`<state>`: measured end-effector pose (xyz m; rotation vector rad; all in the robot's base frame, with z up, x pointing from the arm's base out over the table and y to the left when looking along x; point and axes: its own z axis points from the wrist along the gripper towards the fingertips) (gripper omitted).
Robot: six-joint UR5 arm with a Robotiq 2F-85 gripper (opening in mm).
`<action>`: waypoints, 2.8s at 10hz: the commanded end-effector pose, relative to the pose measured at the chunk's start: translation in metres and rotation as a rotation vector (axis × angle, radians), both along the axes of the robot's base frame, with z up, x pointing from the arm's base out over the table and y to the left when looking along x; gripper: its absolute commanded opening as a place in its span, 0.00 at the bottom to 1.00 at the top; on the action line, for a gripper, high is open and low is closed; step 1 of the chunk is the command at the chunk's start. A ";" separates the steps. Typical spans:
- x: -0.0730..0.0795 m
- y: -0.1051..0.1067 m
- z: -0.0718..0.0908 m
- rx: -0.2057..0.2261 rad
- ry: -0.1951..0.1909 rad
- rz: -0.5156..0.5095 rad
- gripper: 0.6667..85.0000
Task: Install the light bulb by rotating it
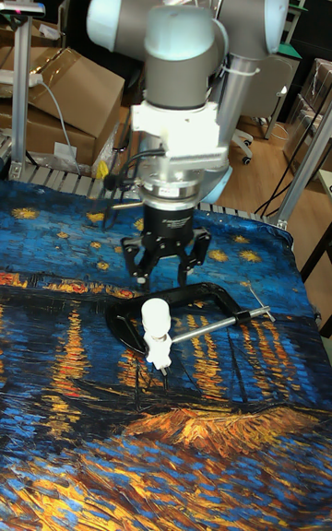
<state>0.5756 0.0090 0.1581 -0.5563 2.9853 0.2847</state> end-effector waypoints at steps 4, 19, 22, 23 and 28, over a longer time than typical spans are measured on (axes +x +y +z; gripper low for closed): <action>0.009 0.002 -0.007 0.112 0.036 -0.021 0.68; -0.001 0.008 -0.046 0.143 0.002 0.117 0.70; -0.003 0.011 -0.057 0.118 -0.015 0.170 0.71; -0.005 0.012 -0.059 0.118 -0.017 0.178 0.71; -0.008 0.010 -0.063 0.107 -0.019 0.194 0.70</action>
